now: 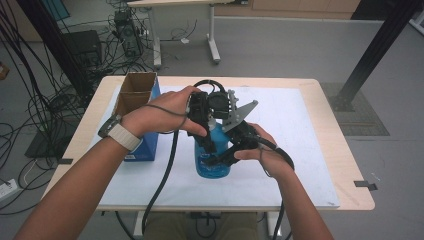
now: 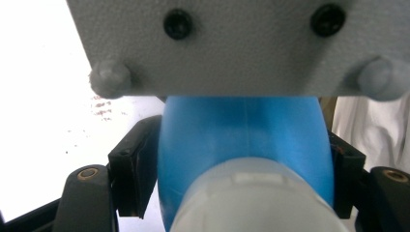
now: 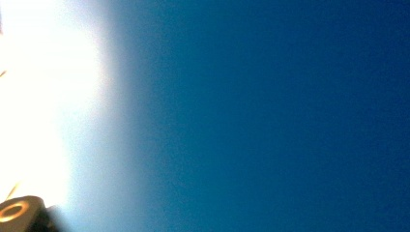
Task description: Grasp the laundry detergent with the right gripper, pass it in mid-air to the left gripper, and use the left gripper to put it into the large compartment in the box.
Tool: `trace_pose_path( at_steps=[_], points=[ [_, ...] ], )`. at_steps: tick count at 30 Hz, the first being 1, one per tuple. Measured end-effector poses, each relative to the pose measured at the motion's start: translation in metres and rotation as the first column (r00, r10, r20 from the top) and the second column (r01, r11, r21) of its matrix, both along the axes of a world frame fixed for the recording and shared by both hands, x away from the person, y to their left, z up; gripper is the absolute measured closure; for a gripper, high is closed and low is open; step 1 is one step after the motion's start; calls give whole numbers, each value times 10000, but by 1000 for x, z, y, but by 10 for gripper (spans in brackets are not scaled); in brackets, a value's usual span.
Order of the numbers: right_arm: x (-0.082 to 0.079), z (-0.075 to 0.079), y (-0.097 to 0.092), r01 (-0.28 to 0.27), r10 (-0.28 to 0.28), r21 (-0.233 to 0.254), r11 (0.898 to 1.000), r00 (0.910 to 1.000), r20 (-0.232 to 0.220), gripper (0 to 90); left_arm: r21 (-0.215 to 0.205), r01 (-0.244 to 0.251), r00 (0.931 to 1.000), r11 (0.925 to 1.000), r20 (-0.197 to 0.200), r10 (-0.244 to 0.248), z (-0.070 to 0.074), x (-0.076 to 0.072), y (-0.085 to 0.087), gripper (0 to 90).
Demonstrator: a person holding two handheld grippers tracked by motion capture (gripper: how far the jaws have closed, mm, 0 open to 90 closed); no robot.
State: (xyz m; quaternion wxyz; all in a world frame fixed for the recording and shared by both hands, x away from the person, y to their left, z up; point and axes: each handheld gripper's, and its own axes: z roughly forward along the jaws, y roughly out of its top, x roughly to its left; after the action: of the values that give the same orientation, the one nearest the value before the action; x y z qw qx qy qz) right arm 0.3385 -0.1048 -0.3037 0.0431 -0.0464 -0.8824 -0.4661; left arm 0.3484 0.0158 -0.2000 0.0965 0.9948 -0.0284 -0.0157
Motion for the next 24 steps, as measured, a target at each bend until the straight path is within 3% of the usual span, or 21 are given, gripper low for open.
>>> trace_pose_path(
  at_steps=[24],
  points=[
    [0, -1, 1, 17, -17, -71, 10000, 10000, 15, 436, 106, 127, 9999, 9999, -43, -126, -2, -1, -1, 332]
  ],
)
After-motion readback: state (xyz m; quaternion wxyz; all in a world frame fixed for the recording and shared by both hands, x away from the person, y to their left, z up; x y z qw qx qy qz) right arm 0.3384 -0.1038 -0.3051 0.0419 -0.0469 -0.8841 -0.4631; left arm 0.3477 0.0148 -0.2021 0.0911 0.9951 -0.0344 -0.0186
